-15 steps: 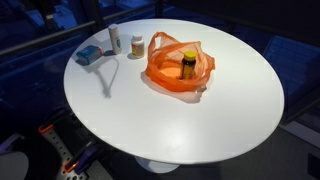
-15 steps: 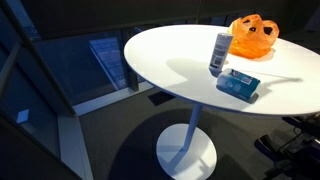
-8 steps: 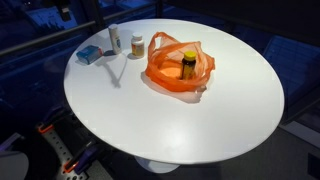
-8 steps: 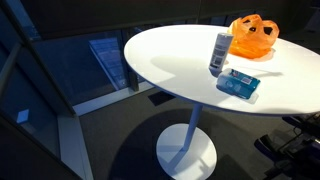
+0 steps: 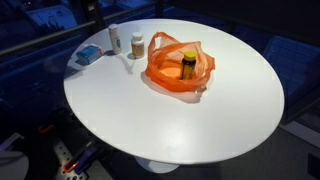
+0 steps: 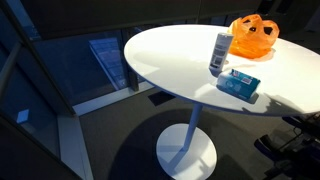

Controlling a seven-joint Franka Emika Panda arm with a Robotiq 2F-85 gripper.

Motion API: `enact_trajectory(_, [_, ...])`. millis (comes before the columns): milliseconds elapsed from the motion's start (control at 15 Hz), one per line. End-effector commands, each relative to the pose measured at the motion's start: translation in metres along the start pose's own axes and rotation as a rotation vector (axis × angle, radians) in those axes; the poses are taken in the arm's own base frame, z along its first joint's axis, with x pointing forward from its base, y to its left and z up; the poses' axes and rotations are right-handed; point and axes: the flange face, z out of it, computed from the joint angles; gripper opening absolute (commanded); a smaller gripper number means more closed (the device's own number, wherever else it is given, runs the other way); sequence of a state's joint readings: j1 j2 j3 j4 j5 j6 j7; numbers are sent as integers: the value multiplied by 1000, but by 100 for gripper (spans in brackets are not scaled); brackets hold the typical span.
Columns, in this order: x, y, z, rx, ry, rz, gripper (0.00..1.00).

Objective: Pick up the longer white container and put it in the orange plastic

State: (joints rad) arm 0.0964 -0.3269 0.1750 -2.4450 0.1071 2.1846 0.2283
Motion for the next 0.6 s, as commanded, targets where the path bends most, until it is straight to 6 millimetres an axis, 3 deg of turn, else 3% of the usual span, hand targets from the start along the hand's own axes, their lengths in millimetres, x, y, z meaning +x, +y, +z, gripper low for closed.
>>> enact_trajectory(0, [33,-12,11,-24,20,17,100])
enact_trajectory(533, [81,-22,46,-102,9,18,100])
